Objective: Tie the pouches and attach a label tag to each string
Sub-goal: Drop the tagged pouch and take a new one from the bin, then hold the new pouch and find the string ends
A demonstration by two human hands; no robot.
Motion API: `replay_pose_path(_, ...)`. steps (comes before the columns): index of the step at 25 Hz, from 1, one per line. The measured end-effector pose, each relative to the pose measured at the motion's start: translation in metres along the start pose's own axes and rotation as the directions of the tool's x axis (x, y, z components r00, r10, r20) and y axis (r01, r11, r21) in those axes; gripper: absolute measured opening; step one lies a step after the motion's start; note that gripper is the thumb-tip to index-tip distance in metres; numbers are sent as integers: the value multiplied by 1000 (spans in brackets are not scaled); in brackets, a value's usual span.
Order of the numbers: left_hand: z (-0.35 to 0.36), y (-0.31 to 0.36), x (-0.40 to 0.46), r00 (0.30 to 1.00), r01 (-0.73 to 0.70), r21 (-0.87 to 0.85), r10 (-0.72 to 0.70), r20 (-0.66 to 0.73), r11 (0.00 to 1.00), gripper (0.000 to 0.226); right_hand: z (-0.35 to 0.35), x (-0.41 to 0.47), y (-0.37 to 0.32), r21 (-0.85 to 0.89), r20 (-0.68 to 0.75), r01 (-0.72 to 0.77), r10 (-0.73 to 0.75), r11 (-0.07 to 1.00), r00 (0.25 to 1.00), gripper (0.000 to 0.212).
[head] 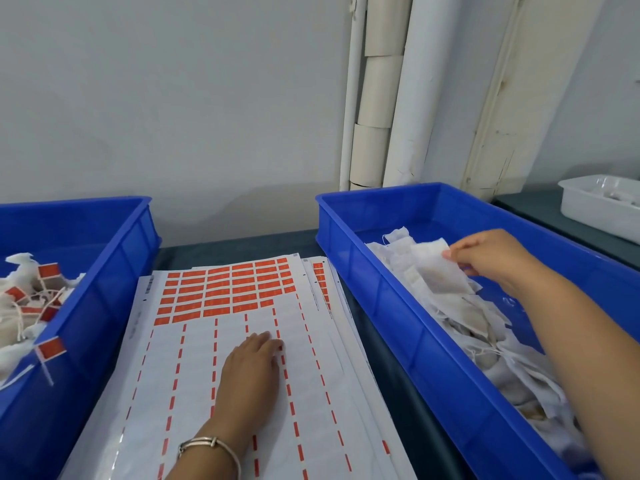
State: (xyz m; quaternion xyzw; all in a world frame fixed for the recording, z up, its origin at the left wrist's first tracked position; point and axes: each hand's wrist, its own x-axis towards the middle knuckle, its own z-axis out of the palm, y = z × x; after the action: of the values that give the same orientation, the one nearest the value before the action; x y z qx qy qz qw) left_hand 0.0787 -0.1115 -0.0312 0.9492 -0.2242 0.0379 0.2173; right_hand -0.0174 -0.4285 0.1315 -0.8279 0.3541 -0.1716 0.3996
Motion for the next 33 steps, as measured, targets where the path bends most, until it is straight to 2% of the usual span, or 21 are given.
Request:
replay_pose_path(2, -8, 3, 2, 1000, 11, -79, -10, 12, 997, 34, 1, -14, -23, 100, -25, 146, -144, 984, 989, 7)
replay_pose_path(5, -39, 14, 2, 992, 122, -365, -114, 44, 923, 30, 11, -48, -66, 253, 30, 280, -297, 926, 954, 6)
replay_pose_path(7, -66, 23, -1, 996, 91, -564, -90, 31, 821, 31, 28, -76, -89, 316, 52, 334, -368, 888, 928, 11)
replay_pose_path(9, -99, 31, -8, 1000, 3, -765, 13, 15, 644, 41, 59, -106, -100, 315, 68, 369, -409, 874, 910, 17)
replay_pose_path(10, -115, 33, -13, 998, -41, -822, 62, -7, 568, 47, 77, -120, -99, 318, 94, 380, -428, 868, 899, 19)
replay_pose_path(11, -126, 32, -17, 996, -69, -837, 91, -23, 542, 51, 95, -133, -97, 326, 133, 378, -438, 867, 889, 19)
replay_pose_path(12, -133, 28, -20, 995, -83, -822, 98, -33, 564, 55, 110, -143, -93, 330, 175, 362, -434, 872, 884, 19)
replay_pose_path(13, -136, 20, -23, 996, -86, -773, 79, -46, 629, 56, 123, -149, -88, 335, 214, 340, -422, 879, 881, 19)
replay_pose_path(14, -137, 13, -25, 997, -81, -695, 49, -65, 714, 51, 133, -151, -82, 342, 239, 317, -408, 885, 881, 20)
replay_pose_path(16, -135, -2, -27, 994, -64, -512, 8, -110, 857, 28, 147, -147, -73, 335, 261, 281, -375, 899, 889, 20)
replay_pose_path(18, -128, -13, -25, 995, -39, -378, 0, -101, 925, 19, 157, -141, -65, 296, 263, 252, -333, 921, 906, 20)
replay_pose_path(20, -118, -19, -21, 996, -24, -300, -4, -94, 954, 20, 168, -134, -57, 267, 277, 226, -299, 937, 913, 18)
replay_pose_path(23, -106, -19, -13, 988, -13, -308, -34, -148, 951, 18, 181, -127, -49, 297, 289, 212, -300, 931, 909, 14)
replay_pose_path(26, -93, -8, -3, 980, -29, -277, -28, -198, 960, 17, 199, -128, -47, 337, 360, 289, -406, 896, 840, 34)
replay_pose_path(27, -90, -6, 0, 975, -26, -265, -35, -221, 964, 17, 205, -128, -48, 331, 372, 306, -421, 893, 827, 34)
replay_pose_path(30, -84, -7, 5, 948, -8, -266, -78, -309, 964, 15, 217, -121, -52, 390, 404, 259, -417, 884, 814, 17)
replay_pose_path(33, -82, -16, 6, 931, -5, -311, -109, -348, 950, 12, 220, -110, -55, 417, 475, 199, -399, 887, 784, 13)
